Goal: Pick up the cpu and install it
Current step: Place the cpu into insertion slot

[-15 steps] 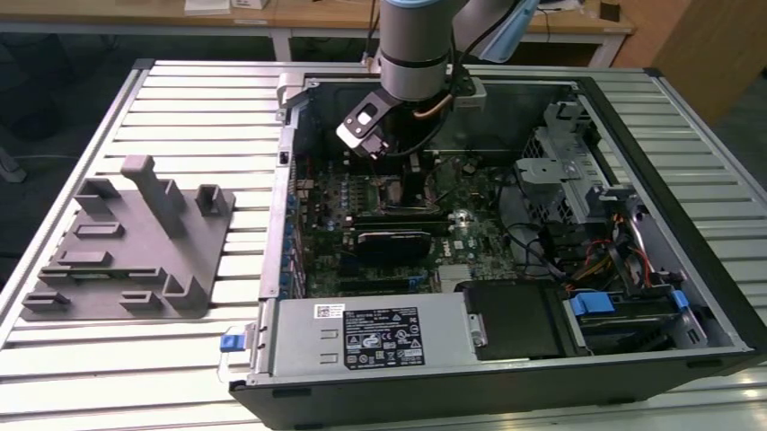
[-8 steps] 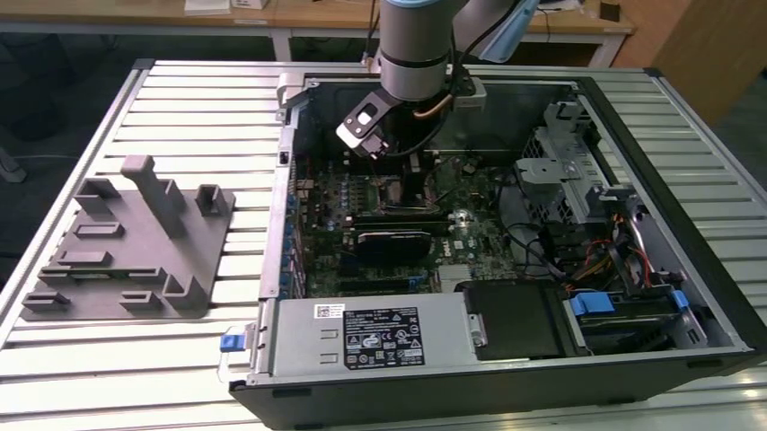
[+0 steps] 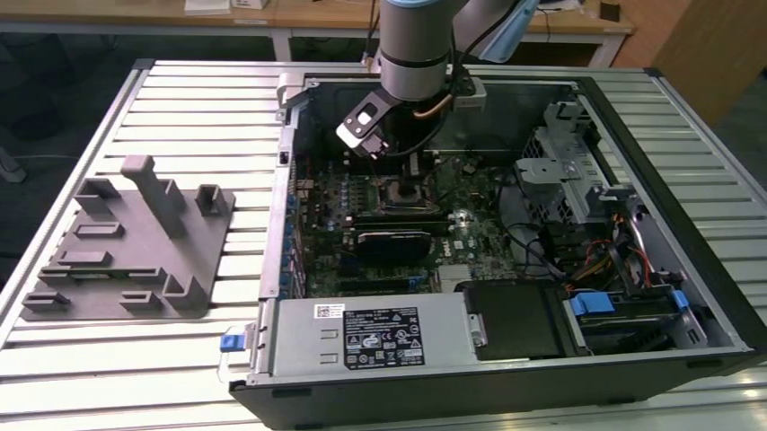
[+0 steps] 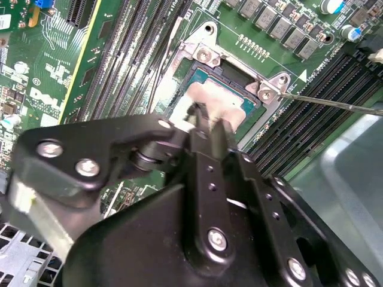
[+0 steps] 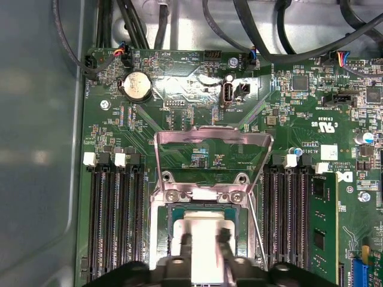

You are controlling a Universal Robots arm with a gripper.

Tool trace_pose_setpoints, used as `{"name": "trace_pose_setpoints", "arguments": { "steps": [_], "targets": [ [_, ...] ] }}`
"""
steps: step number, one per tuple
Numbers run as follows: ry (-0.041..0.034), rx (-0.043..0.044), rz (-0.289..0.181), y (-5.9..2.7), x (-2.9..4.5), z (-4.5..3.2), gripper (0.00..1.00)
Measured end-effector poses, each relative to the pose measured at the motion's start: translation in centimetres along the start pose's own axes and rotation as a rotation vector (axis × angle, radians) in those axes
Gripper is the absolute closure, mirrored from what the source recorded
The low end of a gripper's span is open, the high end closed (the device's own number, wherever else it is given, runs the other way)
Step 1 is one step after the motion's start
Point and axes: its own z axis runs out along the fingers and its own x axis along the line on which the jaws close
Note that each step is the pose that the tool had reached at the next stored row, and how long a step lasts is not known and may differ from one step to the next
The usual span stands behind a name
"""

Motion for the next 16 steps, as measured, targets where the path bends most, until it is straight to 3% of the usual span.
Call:
{"name": "trace_pose_setpoints", "arguments": {
  "steps": [1, 4, 11, 16],
  "targets": [
    [0.0, 0.0, 0.0, 0.0, 0.0, 0.0, 0.7],
    [0.0, 0.0, 0.0, 0.0, 0.0, 0.0, 0.88],
    [-0.0001, 0.0001, 0.0, 0.0, 0.0, 0.03, 0.89],
    [0.0001, -0.0001, 0.0, -0.02, 0.01, 0.52, 0.89]
  ]
}}
